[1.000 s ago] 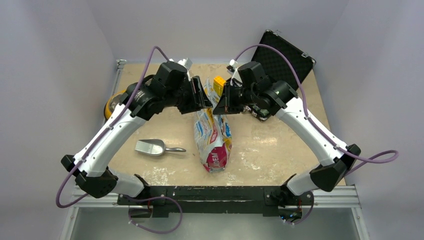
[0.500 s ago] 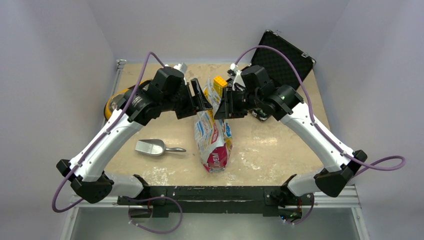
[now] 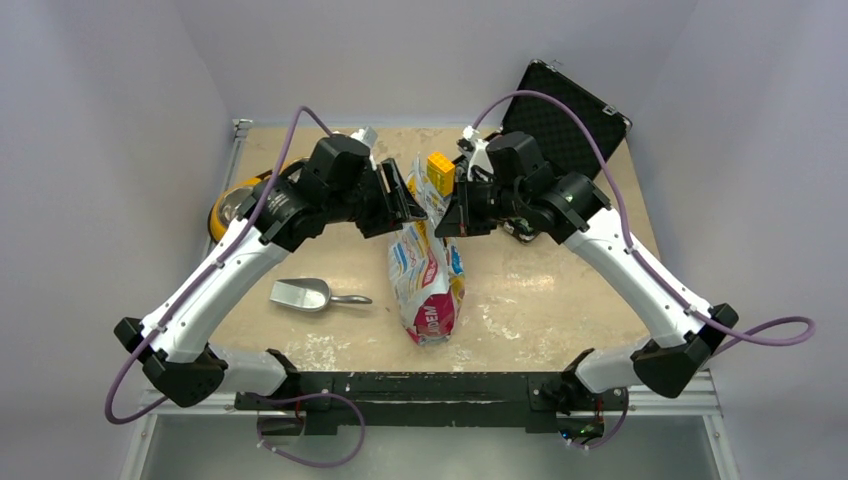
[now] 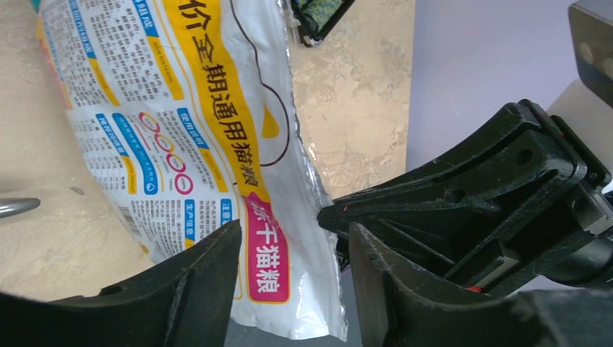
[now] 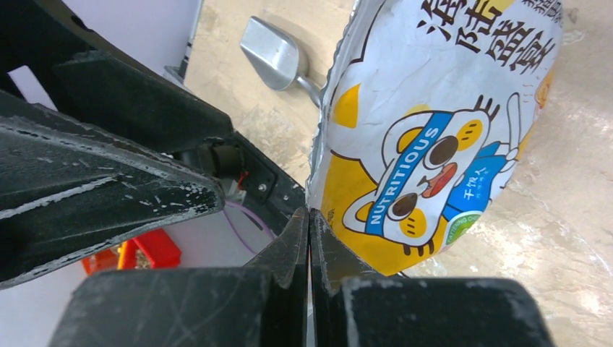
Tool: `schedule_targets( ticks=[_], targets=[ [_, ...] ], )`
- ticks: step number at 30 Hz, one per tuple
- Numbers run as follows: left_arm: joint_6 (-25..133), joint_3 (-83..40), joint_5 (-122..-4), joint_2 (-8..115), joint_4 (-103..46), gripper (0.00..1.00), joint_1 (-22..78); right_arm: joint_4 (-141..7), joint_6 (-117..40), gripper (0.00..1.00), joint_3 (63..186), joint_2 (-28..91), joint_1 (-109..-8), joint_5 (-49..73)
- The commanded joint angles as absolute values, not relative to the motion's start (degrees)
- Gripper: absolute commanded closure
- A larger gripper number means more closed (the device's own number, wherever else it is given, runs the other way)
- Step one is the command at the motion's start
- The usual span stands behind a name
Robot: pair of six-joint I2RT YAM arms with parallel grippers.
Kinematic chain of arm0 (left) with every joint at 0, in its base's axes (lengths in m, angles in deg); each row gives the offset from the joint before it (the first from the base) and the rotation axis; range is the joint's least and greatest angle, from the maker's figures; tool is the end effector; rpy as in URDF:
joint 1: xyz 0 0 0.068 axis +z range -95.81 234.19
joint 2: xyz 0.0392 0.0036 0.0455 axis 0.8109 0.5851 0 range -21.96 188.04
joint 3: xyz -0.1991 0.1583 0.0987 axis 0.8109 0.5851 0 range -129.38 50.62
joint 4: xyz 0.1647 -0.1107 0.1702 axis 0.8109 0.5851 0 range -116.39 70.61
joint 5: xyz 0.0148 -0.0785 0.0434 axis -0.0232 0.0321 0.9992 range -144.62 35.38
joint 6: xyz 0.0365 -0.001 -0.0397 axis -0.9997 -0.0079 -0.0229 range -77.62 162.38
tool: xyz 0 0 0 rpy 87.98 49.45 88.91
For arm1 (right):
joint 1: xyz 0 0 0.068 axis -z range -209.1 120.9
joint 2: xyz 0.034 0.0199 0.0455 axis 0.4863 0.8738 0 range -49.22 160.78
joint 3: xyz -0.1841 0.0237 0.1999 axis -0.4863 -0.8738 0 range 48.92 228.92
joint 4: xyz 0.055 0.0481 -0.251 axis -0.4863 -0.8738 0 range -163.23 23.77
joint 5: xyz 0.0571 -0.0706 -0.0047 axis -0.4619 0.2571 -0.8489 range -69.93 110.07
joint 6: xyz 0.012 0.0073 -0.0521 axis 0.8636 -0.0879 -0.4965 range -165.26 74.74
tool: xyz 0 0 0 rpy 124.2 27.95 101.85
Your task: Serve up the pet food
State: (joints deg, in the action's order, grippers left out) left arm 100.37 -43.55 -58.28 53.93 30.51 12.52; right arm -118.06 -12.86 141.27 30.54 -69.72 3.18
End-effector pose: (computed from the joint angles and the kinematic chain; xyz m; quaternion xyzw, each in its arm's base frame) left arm 0.1889 -0.1712 0.4350 -0.1141 0.8935 -0.3497 0.2575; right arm 0.2079 0.1919 0.4168 -0.1268 0.8869 0.3589 0.2619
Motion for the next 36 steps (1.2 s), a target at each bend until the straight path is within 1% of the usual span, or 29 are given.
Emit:
schedule_targets(
  ticks=[1, 4, 9, 14, 17, 19, 22, 24, 27, 30, 33, 34, 36],
  targets=[
    [102.65, -43.82, -61.04, 54.83, 25.49, 0.44, 12.82, -112.34, -9.46, 1.00, 137.94, 27.63, -68.43, -4.86],
    [102.67, -45.02, -61.22, 56.28, 25.40, 0.49, 13.05, -108.12, -6.61, 1.00, 134.81, 25.80, -65.72, -11.37],
    [102.98, -45.76, -61.59, 57.80, 26.01, 0.52, 13.22, -98.83, 0.65, 1.00, 126.18, 22.46, -59.79, -22.40],
    [105.19, -42.44, -63.75, 58.11, 22.92, 0.56, 13.18, -99.23, -0.01, 1.00, 125.84, 23.10, -59.61, -23.40],
    [105.66, -41.25, -65.27, 58.68, 20.86, 0.53, 13.11, -99.47, -0.57, 1.00, 126.14, 23.11, -59.61, -23.24],
    [105.81, -41.18, -65.60, 59.09, 20.61, 0.53, 13.09, -100.55, -1.58, 1.00, 126.61, 23.36, -59.60, -22.99],
    [105.62, -40.67, -64.88, 59.04, 21.82, 0.61, 13.14, -101.65, -2.64, 1.00, 127.42, 23.47, -59.65, -22.17],
    [105.27, -40.35, -64.56, 58.95, 22.02, 0.62, 13.13, -101.99, -2.95, 1.00, 127.73, 23.46, -59.65, -21.76],
    [105.13, -40.39, -64.59, 59.34, 21.97, 0.70, 13.14, -102.02, -3.22, 1.00, 127.51, 23.55, -59.70, -21.27],
    [105.28, -40.34, -65.30, 60.00, 21.88, 0.73, 13.10, -101.70, -3.03, 1.00, 127.19, 23.63, -59.85, -21.19],
    [105.20, -40.17, -64.90, 60.07, 22.53, 0.80, 13.13, -102.25, -3.88, 1.00, 128.27, 23.90, -60.09, -20.25],
    [104.91, -40.16, -64.60, 59.90, 22.76, 0.85, 13.13, -102.87, -4.63, 1.00, 129.00, 24.02, -60.33, -19.62],
    [103.57, -40.49, -64.60, 59.70, 23.04, 0.98, 13.14, -105.66, -7.18, 1.00, 131.62, 24.84, -61.45, -15.63]
  ],
)
